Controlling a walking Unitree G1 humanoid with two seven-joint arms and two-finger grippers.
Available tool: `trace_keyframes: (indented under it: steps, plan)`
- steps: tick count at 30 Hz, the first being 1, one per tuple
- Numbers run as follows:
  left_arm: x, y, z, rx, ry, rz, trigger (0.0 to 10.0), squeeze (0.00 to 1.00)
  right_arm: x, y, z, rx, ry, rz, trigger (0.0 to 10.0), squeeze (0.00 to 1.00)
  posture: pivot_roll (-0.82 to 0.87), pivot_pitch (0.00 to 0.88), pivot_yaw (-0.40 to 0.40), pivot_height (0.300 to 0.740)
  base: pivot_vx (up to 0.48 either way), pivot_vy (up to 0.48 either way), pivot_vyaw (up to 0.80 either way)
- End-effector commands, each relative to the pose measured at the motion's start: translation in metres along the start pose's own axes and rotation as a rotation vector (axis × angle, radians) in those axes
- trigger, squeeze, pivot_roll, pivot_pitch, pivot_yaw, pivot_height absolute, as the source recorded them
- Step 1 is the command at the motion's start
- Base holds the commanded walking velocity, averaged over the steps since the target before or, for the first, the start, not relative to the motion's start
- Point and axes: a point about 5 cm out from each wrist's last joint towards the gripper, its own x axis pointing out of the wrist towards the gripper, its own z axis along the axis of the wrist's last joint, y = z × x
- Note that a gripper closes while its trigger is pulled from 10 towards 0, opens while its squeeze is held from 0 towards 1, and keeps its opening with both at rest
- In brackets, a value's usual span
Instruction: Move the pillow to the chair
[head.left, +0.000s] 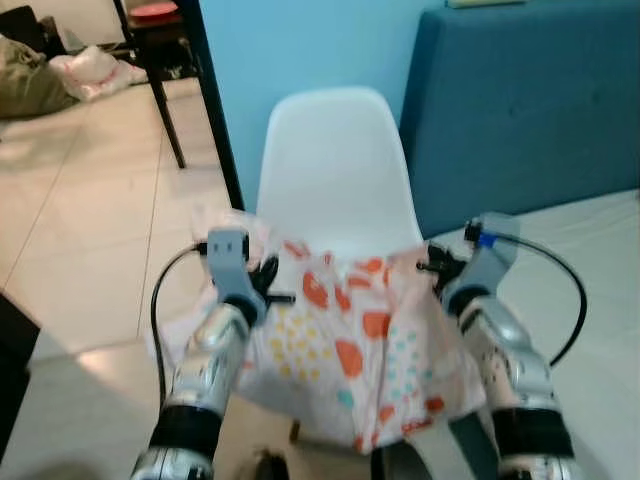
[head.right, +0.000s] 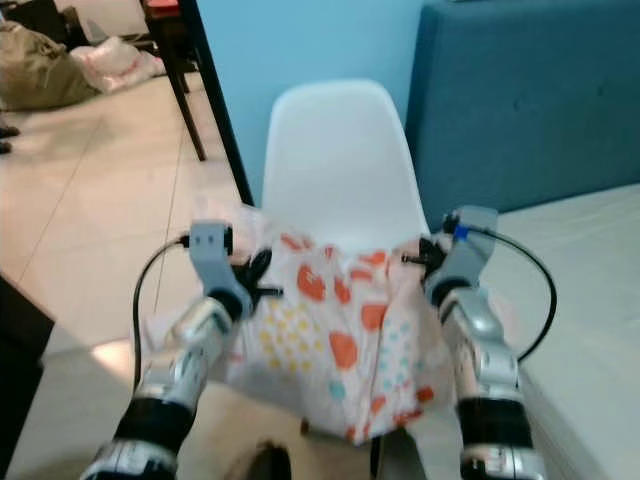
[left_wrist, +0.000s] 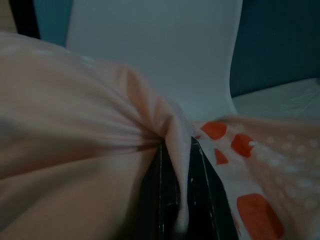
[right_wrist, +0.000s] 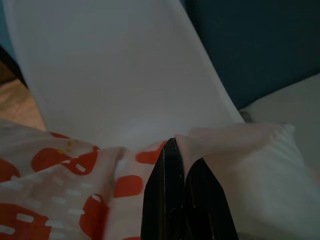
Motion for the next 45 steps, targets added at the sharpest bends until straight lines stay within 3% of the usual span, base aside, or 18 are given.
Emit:
trace_keyframes:
  steps: [1,11,14,19,28,33,34,35,37,38,40,41,43,44,45]
  plan:
    - [0.003,-0.005,0.007,0.010,-0.037,-0.029,10.0,0.00,0.001,0.004,0.004,-0.010,-0.038,0.022,10.0,0.00,-0.15,0.116,0.083,0.590,0.000,0.000,0.00]
    - [0.011,-0.008,0.019,0.019,-0.077,-0.056,10.0,0.00,0.006,0.000,0.016,-0.044,-0.106,0.019,10.0,0.00,-0.15,0.149,0.096,0.590,0.000,0.000,0.00]
    - [0.020,-0.008,0.030,0.039,-0.106,-0.061,10.0,0.00,0.016,0.000,0.018,-0.116,-0.107,0.027,10.0,0.00,-0.14,0.171,0.100,0.590,0.000,0.000,0.00]
    - [0.033,-0.008,0.041,0.085,-0.121,-0.057,10.0,0.00,0.028,-0.007,0.024,-0.162,-0.112,-0.003,10.0,0.00,-0.13,0.210,0.109,0.590,0.000,0.000,0.00]
    - [0.054,-0.010,0.069,0.131,-0.177,-0.059,10.0,0.00,0.046,-0.019,0.065,-0.231,-0.221,-0.069,10.0,0.00,-0.11,0.283,0.113,0.590,0.000,0.000,0.00]
    - [0.055,0.000,0.088,0.164,-0.233,0.001,10.0,0.00,0.050,-0.021,0.088,-0.230,-0.290,-0.085,10.0,0.00,-0.10,0.309,0.107,0.590,0.000,0.000,0.00]
    - [0.052,0.016,0.091,0.167,-0.242,0.076,10.0,0.00,0.051,-0.022,0.096,-0.221,-0.317,-0.091,10.0,0.00,-0.09,0.319,0.100,0.590,0.000,0.000,0.00]
    - [0.051,0.021,0.091,0.168,-0.241,0.100,10.0,0.00,0.051,-0.022,0.097,-0.218,-0.323,-0.092,10.0,0.00,-0.09,0.321,0.100,0.590,0.000,0.000,0.00]
    - [0.048,0.031,0.086,0.167,-0.221,0.139,10.0,0.00,0.051,-0.023,0.092,-0.210,-0.304,-0.088,10.0,0.00,-0.09,0.323,0.096,0.590,0.000,0.000,0.00]
    - [0.044,0.038,0.076,0.173,-0.189,0.162,10.0,0.00,0.050,-0.024,0.078,-0.198,-0.259,-0.077,10.0,0.00,-0.10,0.326,0.095,0.590,0.000,0.000,0.00]
    - [0.043,0.039,0.073,0.175,-0.182,0.166,10.0,0.00,0.051,-0.024,0.075,-0.196,-0.250,-0.074,10.0,0.00,-0.10,0.326,0.095,0.590,0.000,0.000,0.00]
    - [0.040,0.043,0.064,0.172,-0.150,0.180,10.0,0.94,0.049,-0.025,0.065,-0.195,-0.218,-0.073,10.0,0.00,-0.10,0.325,0.095,0.590,0.000,0.000,0.00]
    - [0.037,0.047,0.053,0.168,-0.113,0.196,10.0,0.94,0.048,-0.026,0.053,-0.194,-0.181,-0.073,10.0,0.00,-0.10,0.322,0.095,0.590,0.000,0.000,0.00]
    - [0.034,0.050,0.045,0.165,-0.090,0.205,10.0,1.00,0.045,-0.026,0.045,-0.184,-0.169,-0.064,10.0,1.00,-0.10,0.319,0.096,0.590,0.000,0.000,0.00]
    - [0.032,0.052,0.040,0.164,-0.078,0.211,10.0,1.00,0.043,-0.026,0.041,-0.176,-0.165,-0.059,10.0,1.00,-0.11,0.317,0.097,0.590,0.000,0.000,0.00]
